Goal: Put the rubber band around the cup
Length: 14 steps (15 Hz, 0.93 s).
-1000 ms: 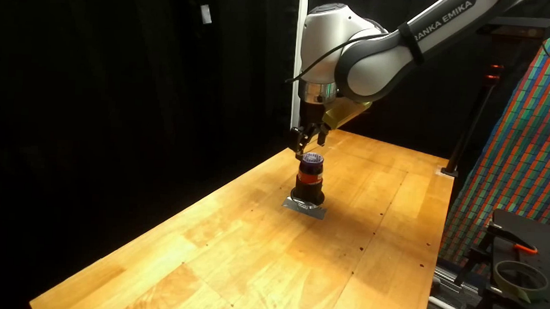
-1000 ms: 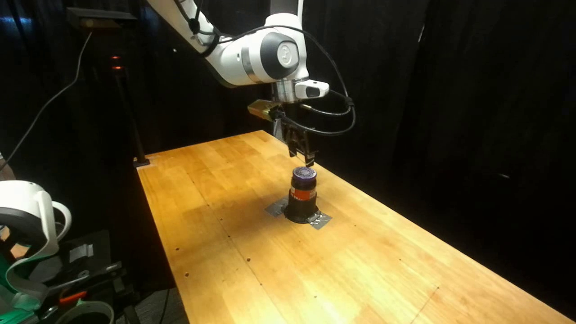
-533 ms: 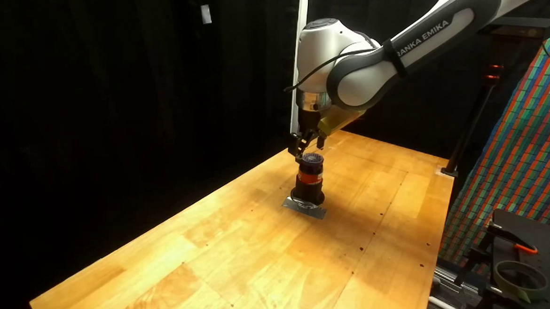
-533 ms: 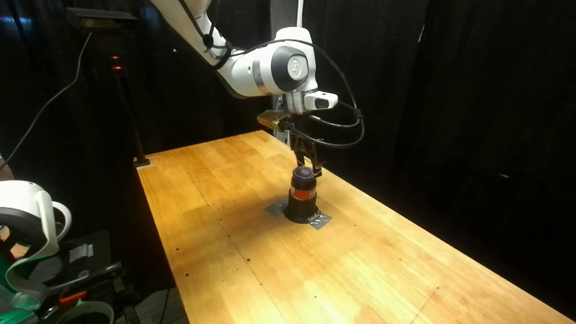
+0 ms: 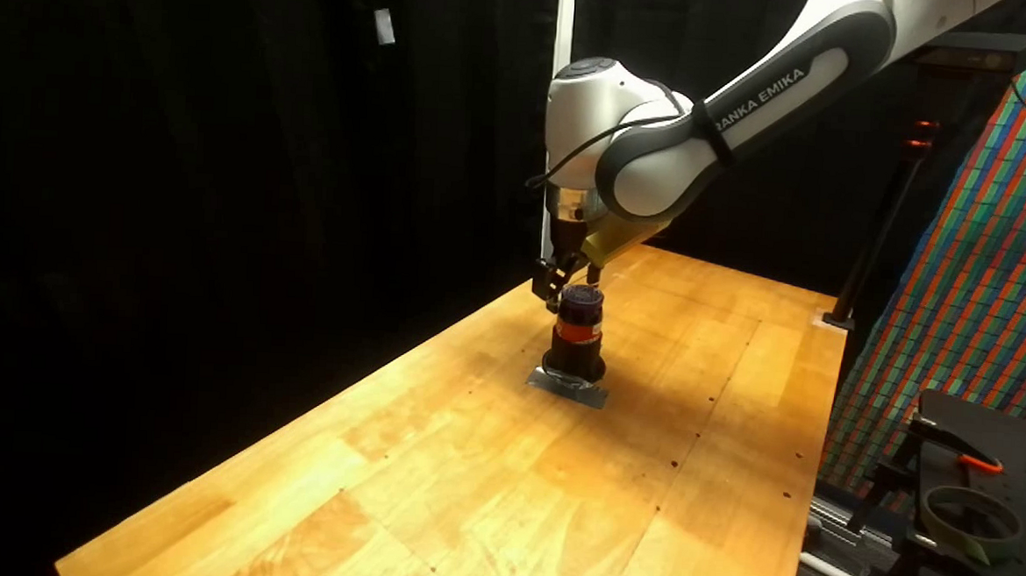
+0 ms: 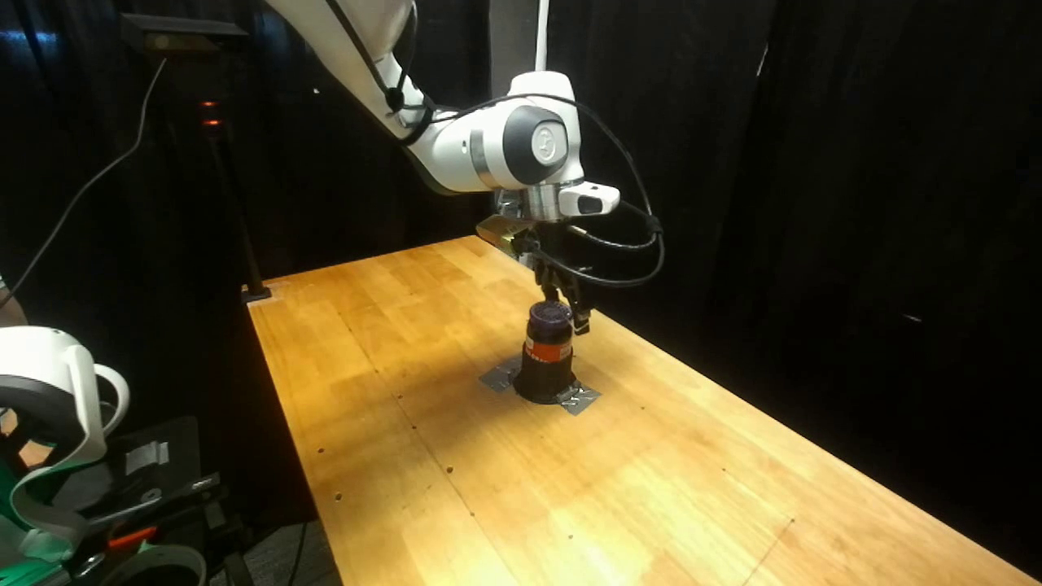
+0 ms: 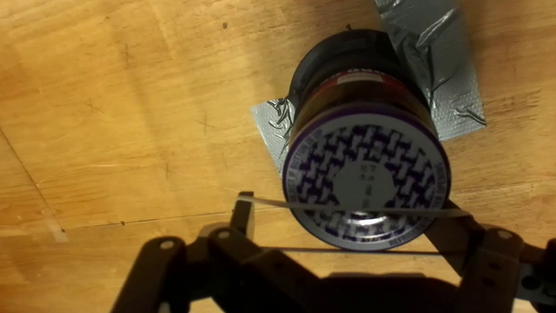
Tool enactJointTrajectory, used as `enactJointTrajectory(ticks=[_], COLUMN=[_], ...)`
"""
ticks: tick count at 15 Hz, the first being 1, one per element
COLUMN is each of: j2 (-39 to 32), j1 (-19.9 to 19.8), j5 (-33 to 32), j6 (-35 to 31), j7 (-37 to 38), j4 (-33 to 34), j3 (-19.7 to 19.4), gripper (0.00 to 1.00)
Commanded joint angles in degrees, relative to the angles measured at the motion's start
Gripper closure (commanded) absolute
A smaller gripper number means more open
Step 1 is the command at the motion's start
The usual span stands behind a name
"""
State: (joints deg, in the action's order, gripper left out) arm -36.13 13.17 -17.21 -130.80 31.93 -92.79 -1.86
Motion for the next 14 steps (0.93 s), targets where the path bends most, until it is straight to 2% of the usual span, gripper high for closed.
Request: enactJointTrajectory(ticks=[1,6,14], j2=[-1.8,1.8,10.3], j1=[1.3,-0.2,-1.1], j5=[0.9,4.8,8.6], j6=[0.1,2.4,-1.7], j7=[1.2,-3.9,-4.8], j4=[2.2,-2.8,-15.3], j3=[-1.8,0.7,0.6], gripper=[0.00,0.00,0.00])
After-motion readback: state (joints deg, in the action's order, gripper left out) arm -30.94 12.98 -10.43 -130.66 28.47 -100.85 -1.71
